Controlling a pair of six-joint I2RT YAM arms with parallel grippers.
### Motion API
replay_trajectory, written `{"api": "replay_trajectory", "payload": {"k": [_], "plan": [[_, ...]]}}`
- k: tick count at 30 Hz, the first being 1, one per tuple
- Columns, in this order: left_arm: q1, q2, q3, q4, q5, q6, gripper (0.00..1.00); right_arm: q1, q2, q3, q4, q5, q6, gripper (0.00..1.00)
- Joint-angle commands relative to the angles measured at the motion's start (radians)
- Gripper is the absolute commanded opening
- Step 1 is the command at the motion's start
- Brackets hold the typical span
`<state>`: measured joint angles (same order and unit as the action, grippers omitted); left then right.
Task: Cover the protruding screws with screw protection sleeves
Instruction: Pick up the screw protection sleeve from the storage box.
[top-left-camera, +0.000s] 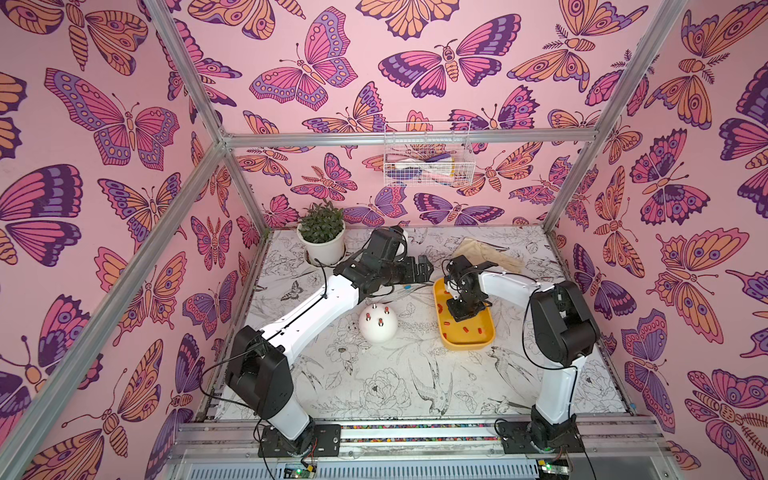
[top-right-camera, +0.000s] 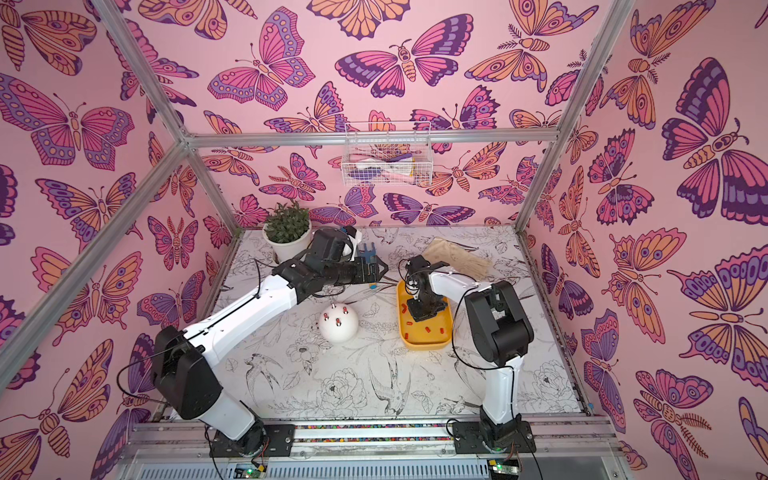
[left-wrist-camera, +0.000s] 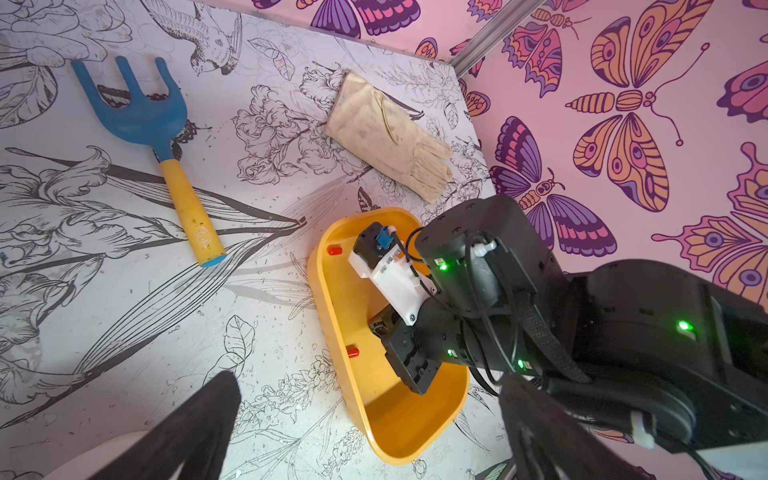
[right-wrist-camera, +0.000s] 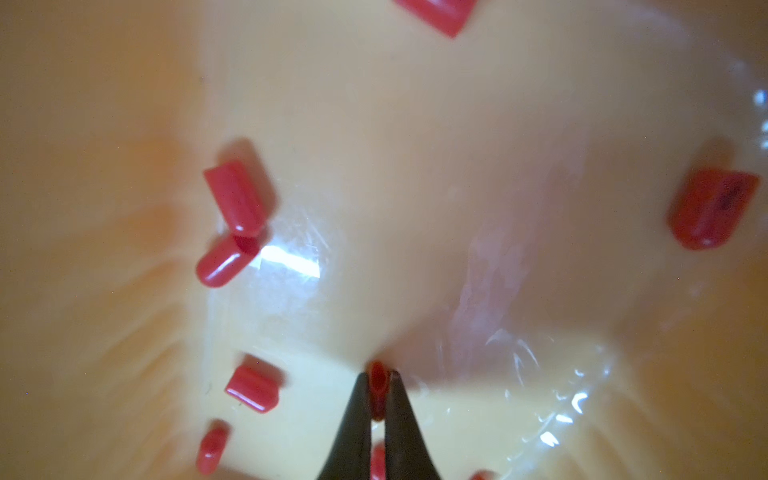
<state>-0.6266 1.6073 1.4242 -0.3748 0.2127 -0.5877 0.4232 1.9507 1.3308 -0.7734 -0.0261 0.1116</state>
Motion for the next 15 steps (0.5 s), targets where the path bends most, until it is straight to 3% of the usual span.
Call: {"api": "replay_trajectory", "payload": {"k": [1,9,15], "plan": [[0.007,-0.029,-0.019,-0.01,0.005,0.012,1.0,-0.019,-0.007,0.002,-0.003,0.028,0.041,0.1],[0.006,-0.03,-0.019,-0.009,0.007,0.01,1.0,-0.02,0.004,-0.001,-0.011,0.023,0.043,0.21],[0.007,-0.03,-0.019,-0.007,0.01,0.009,1.0,-0.019,-0.016,-0.018,-0.016,0.026,0.043,0.22]]}}
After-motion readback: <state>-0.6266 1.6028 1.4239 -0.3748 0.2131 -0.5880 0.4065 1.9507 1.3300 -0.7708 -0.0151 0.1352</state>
